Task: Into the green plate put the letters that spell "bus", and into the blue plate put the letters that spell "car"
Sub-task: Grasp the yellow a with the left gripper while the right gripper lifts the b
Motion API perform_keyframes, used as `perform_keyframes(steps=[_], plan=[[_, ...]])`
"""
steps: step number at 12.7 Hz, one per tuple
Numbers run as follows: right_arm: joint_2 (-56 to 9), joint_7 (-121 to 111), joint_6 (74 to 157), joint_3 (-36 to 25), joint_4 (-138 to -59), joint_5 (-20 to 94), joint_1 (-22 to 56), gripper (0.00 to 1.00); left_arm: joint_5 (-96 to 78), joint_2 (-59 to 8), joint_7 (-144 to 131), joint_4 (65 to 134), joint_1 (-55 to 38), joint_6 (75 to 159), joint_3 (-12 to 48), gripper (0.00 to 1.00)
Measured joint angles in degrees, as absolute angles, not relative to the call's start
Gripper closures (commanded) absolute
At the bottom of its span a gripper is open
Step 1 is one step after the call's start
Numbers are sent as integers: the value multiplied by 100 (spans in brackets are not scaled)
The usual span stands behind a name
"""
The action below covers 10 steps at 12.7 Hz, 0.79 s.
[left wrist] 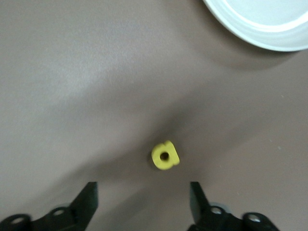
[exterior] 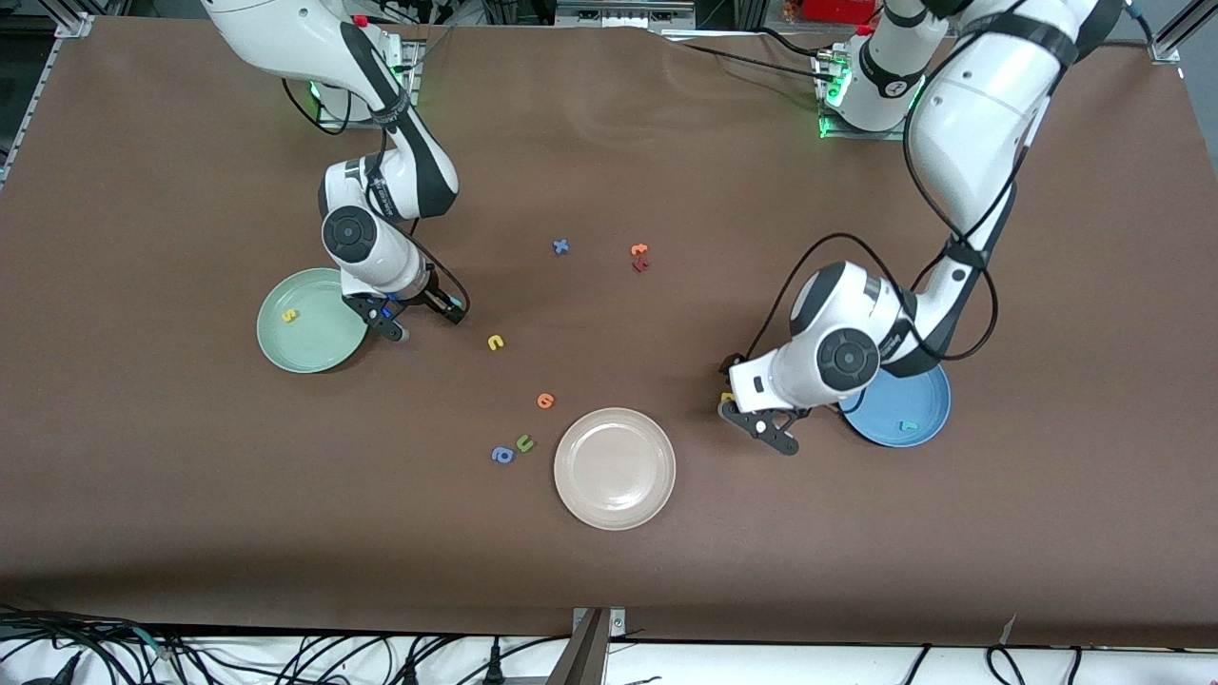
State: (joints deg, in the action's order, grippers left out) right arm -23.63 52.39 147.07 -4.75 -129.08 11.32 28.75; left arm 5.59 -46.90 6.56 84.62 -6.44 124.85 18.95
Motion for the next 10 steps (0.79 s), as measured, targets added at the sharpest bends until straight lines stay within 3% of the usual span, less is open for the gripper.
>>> perform_keyframes(steps=[5,6,8,10], plan=[[-2397,5243,14840,-352,-12909,1238,2879,12,559,-5012,596,8270,-920,12815,1910,35],[-2443,5244,14896,-343,-12909,1241,2879,18,559,-5021,596,8270,-922,12891,1906,34],[-2462,5244,14947,-335,-12907,1245,2879,52,559,-5038,601,8270,-896,12938,1870,35],[-2426,5244,14945,-335,-12907,1245,2879,72,559,-5063,601,8272,-876,12942,1857,37]])
